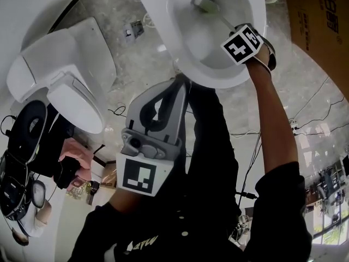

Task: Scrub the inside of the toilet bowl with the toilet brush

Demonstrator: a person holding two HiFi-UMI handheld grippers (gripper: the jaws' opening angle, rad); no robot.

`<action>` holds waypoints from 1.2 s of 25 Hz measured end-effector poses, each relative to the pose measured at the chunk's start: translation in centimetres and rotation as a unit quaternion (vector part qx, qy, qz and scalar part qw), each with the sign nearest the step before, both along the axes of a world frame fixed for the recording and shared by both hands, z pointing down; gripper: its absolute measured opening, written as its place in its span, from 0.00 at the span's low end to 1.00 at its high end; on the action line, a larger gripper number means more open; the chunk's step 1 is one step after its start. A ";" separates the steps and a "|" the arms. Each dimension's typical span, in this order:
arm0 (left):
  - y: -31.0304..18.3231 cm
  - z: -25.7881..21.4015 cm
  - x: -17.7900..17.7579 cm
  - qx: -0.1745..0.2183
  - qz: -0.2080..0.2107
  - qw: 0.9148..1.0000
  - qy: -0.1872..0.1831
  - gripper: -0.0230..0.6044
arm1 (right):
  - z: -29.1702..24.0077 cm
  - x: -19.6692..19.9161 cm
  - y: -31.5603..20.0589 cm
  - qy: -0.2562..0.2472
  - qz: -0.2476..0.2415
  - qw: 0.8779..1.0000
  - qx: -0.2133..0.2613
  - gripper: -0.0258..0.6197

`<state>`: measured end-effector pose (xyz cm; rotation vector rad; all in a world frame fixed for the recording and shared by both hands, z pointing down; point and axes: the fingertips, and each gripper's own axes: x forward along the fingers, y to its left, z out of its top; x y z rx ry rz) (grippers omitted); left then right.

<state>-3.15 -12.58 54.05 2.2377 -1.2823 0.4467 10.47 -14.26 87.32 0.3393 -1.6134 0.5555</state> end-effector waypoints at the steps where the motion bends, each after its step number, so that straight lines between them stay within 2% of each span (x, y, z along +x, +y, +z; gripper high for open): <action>1: 0.0 0.0 0.1 0.000 0.000 1.000 0.001 0.08 | -0.1 0.3 -0.2 0.007 0.005 1.000 0.001 0.18; 6: 0.0 -0.3 0.2 0.002 0.003 1.000 0.003 0.08 | -0.8 1.3 -0.3 0.032 0.032 0.999 -0.003 0.18; 14: -0.2 -1.0 -0.1 0.008 0.004 1.000 0.003 0.08 | -0.7 1.3 2.1 0.052 0.046 0.997 -0.041 0.18; 30: -0.1 -0.7 0.0 0.006 0.008 1.000 0.004 0.08 | -0.4 1.9 8.0 0.048 0.059 0.992 -0.097 0.18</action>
